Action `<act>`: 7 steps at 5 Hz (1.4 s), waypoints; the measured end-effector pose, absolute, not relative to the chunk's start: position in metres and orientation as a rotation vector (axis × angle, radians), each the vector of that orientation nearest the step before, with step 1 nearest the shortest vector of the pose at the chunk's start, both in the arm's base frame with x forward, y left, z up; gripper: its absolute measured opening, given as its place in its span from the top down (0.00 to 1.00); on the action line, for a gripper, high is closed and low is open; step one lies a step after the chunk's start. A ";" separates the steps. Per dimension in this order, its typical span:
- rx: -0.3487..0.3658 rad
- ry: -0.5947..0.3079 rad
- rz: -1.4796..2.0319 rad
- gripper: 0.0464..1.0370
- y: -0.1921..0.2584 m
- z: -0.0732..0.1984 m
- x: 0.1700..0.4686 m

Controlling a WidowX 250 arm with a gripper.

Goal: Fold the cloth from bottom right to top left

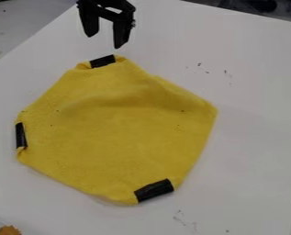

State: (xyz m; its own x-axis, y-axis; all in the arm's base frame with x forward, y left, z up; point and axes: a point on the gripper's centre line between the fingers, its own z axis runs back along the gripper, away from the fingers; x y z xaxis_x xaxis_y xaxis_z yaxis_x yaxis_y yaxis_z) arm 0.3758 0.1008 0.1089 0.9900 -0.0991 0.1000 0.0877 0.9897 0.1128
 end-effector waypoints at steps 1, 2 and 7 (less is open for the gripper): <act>0.097 -0.068 -0.088 0.04 0.100 0.094 0.373; 0.093 -0.047 -0.062 0.04 0.087 0.081 0.362; 0.030 -0.086 0.046 0.04 -0.042 0.047 0.261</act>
State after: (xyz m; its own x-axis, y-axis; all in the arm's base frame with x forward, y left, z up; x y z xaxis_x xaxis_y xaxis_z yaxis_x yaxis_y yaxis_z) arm 0.2609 -0.0422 0.0468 0.9953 0.0442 0.0864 -0.0468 0.9985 0.0281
